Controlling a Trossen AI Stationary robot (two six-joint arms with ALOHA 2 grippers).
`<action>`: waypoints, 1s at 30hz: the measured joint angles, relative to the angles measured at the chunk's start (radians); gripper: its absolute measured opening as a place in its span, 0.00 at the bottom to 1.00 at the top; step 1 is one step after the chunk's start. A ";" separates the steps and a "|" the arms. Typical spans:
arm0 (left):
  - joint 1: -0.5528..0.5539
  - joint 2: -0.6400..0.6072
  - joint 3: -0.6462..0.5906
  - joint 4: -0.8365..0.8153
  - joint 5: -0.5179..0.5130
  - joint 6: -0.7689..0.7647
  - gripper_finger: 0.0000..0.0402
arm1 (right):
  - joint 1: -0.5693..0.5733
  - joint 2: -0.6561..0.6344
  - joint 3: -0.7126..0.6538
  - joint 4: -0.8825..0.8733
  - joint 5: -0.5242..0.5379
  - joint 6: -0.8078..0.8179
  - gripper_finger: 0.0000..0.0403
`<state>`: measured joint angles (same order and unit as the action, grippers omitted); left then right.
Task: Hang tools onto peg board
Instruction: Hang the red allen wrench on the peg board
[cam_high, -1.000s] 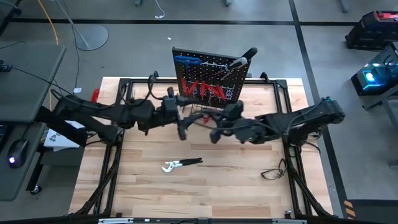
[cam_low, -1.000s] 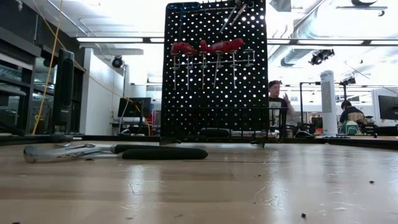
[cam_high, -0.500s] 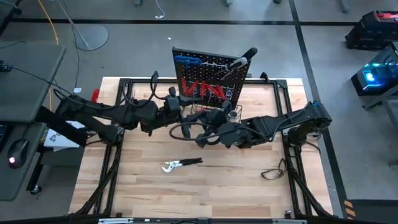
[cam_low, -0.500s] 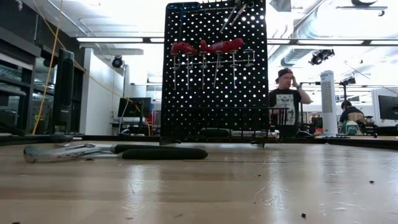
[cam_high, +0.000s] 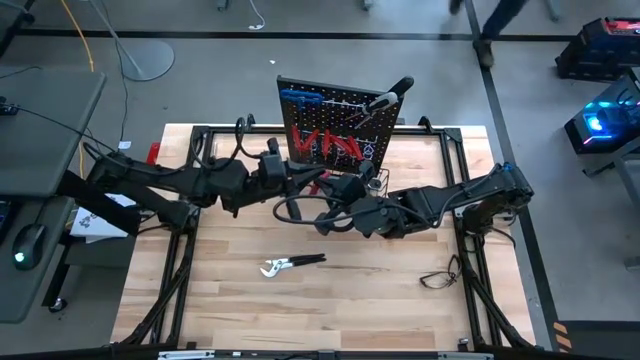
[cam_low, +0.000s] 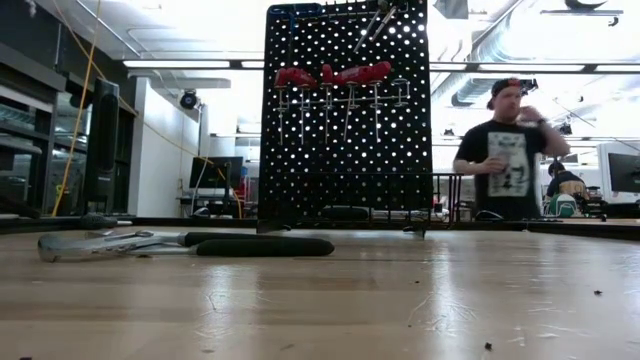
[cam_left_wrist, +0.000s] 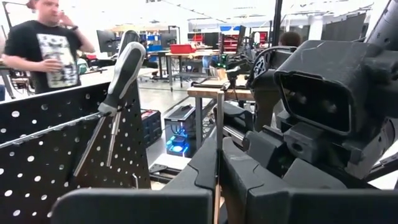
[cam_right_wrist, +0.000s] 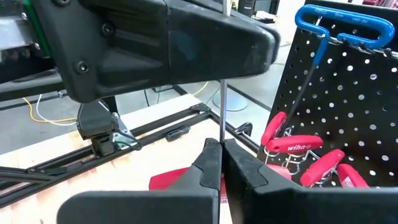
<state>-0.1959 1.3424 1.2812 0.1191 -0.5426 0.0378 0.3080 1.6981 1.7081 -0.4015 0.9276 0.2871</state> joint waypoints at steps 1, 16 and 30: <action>0.000 -0.002 0.000 -0.004 -0.001 0.000 0.00 | 0.000 0.000 0.000 0.000 -0.002 0.000 0.00; 0.045 -0.022 0.000 -0.046 -0.010 0.000 0.00 | 0.023 -0.017 0.000 -0.022 0.013 0.000 0.44; 0.066 -0.223 -0.002 0.049 0.105 -0.209 0.00 | 0.024 -0.073 -0.006 -0.204 -0.107 0.243 0.58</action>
<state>-0.1299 1.1196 1.2797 0.1676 -0.4379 -0.1709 0.3321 1.6254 1.7023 -0.6058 0.8201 0.5298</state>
